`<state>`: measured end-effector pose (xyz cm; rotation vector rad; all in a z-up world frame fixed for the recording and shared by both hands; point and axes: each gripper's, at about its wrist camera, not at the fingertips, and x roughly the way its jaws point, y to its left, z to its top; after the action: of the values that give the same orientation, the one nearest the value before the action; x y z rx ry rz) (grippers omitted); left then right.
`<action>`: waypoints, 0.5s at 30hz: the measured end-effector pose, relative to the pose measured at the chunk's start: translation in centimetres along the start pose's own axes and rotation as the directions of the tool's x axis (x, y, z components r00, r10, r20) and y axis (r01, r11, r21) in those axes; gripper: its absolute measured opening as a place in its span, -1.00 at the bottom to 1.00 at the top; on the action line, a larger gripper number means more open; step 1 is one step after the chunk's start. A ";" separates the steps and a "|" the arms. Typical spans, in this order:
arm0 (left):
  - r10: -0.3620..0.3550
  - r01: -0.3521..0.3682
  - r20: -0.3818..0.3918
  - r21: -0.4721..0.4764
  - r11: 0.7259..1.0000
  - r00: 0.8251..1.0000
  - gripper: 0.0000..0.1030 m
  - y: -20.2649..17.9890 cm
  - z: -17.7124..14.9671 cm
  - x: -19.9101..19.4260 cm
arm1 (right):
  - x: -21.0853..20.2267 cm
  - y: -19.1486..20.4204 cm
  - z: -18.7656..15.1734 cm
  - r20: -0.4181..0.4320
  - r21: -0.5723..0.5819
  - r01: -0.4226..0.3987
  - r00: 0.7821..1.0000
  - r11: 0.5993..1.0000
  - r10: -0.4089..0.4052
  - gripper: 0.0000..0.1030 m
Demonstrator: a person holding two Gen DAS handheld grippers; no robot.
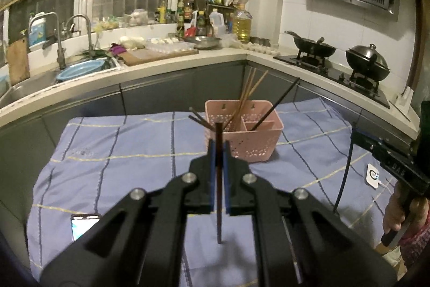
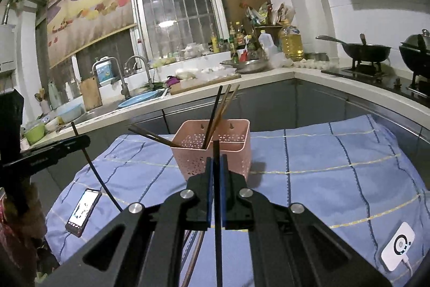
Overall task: Organize utensils
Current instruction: 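Lift both chopsticks and carry them above the pink basket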
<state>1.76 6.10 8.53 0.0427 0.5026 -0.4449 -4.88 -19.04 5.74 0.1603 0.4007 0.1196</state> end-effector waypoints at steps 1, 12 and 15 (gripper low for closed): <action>0.001 -0.001 -0.001 0.005 1.000 1.000 -0.91 0.0 0.0 0.0 | 0.1 0.0 0.0 0.000 0.001 0.003 1.000 1.000 -0.003 -0.91; -0.039 0.040 0.147 -0.002 0.999 0.988 -0.91 -2.5 9.6 -0.5 | 2.4 3.0 9.0 0.083 -0.014 -0.137 0.987 0.991 0.137 -0.91; -0.038 0.044 0.193 -0.023 0.999 0.980 -0.91 -3.0 13.0 0.2 | 3.6 4.6 12.8 0.178 -0.027 -0.138 0.974 0.990 0.141 -0.91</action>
<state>6.57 1.38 20.06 -0.0368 0.3189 -0.4772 3.13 -15.68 16.85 0.1833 0.2078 0.2446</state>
